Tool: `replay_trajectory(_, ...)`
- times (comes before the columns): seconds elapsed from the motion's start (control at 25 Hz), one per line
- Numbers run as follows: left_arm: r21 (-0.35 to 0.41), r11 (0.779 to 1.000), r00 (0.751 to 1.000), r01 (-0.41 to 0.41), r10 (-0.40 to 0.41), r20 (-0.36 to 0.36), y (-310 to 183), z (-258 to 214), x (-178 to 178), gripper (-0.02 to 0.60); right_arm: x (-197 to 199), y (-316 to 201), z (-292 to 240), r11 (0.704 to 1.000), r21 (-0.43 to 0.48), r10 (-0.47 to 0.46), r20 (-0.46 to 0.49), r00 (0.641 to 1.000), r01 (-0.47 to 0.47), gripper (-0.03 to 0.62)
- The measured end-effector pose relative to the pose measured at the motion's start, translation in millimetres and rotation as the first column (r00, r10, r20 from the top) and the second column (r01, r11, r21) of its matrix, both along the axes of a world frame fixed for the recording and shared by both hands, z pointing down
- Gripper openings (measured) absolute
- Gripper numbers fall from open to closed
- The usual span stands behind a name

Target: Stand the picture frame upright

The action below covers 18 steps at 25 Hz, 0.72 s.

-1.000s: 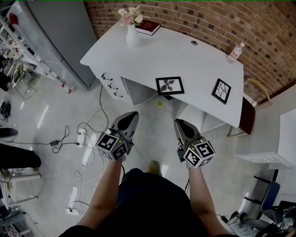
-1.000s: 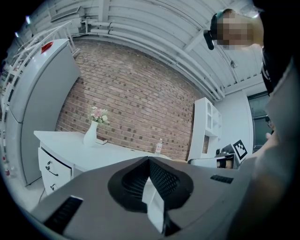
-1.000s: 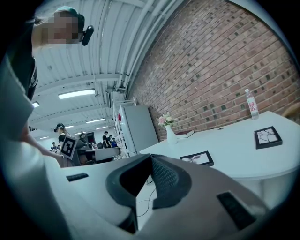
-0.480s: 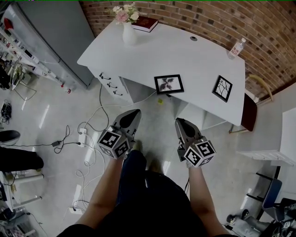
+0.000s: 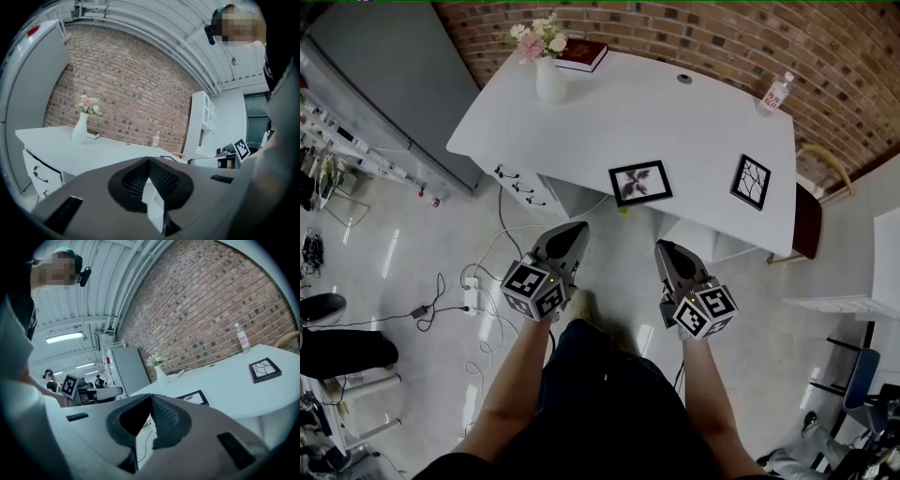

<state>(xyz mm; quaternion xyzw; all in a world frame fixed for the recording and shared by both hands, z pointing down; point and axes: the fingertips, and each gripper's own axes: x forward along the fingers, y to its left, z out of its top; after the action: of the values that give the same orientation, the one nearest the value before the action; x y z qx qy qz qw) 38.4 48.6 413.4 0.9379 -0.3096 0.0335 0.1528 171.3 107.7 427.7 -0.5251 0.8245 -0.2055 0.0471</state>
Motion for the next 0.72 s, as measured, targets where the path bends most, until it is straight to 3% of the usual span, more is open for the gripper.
replay_trajectory(0.44,-0.053,0.991,0.992,-0.124,0.124,-0.001,-61,14,16,0.002,-4,-45,10,0.995,-0.044,0.091,-0.016,0.996,-0.092,0.005)
replay_trajectory(0.72,-0.094,0.961,0.965,-0.26,0.262,0.012,-73,33,32,0.002,-12,-63,21,0.986,-0.072,0.152,-0.015,0.988,-0.153,0.005)
